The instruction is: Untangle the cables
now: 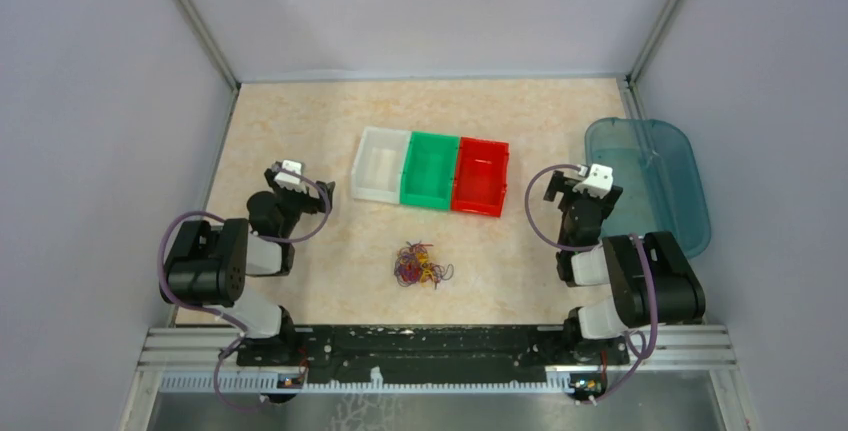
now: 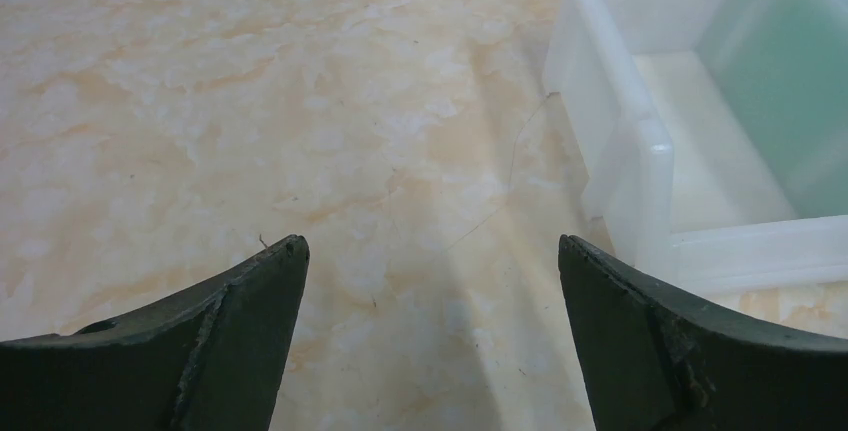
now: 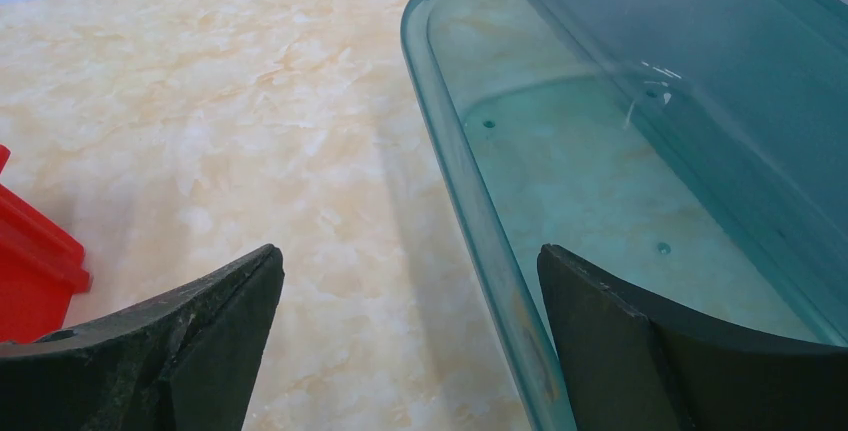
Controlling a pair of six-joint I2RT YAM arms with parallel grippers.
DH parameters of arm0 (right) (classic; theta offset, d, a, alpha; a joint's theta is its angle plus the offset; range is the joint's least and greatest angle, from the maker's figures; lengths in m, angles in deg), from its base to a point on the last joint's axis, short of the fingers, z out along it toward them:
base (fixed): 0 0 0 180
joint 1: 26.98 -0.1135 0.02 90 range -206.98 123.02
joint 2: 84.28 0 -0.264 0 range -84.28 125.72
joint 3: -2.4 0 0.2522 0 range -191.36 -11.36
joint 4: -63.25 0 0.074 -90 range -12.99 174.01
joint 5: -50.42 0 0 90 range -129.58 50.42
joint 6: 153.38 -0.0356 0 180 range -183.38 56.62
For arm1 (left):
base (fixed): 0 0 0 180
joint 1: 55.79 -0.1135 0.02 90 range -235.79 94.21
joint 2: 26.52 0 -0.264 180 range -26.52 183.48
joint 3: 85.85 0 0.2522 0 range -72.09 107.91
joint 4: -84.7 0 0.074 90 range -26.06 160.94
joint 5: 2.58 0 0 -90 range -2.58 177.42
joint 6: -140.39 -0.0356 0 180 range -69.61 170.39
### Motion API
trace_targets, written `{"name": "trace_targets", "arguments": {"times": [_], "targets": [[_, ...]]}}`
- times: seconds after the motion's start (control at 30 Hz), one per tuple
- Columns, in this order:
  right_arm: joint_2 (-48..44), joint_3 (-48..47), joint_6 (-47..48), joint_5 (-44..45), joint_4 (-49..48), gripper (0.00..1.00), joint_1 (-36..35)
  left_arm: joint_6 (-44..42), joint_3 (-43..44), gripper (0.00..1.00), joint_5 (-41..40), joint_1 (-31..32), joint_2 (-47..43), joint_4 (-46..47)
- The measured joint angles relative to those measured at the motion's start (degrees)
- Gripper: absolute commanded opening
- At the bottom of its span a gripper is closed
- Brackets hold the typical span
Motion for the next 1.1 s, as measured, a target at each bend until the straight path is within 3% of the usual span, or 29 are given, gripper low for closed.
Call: {"name": "trace_targets", "arguments": {"times": [0.57, 0.7, 0.83, 0.97, 1.1], "targets": [[-1.51, 0.11, -0.02, 0.09, 1.64, 0.99, -0.04, 0.04, -0.02, 1.00, 0.00, -0.02, 0.00, 0.04], [-11.37, -2.45, -4.31, 4.15, 17.25, 0.99, -0.44, 0.31, -0.09, 1.00, 0.00, -0.15, -0.35, -0.04], [-16.15, -12.24, -9.75, 5.73, 36.30, 0.99, -0.44, 0.42, 0.17, 1.00, 0.07, -0.20, -4.81, -5.01], [-18.99, -17.64, -14.91, 5.84, 50.36, 0.99, -0.44, -0.20, 7.65, 1.00, 0.04, -0.35, -9.88, -19.96], [-28.48, -17.55, -24.59, 6.58, 62.07, 0.99, -0.44, 0.24, 17.40, 1.00, 0.74, -1.42, -13.70, -35.54]]}}
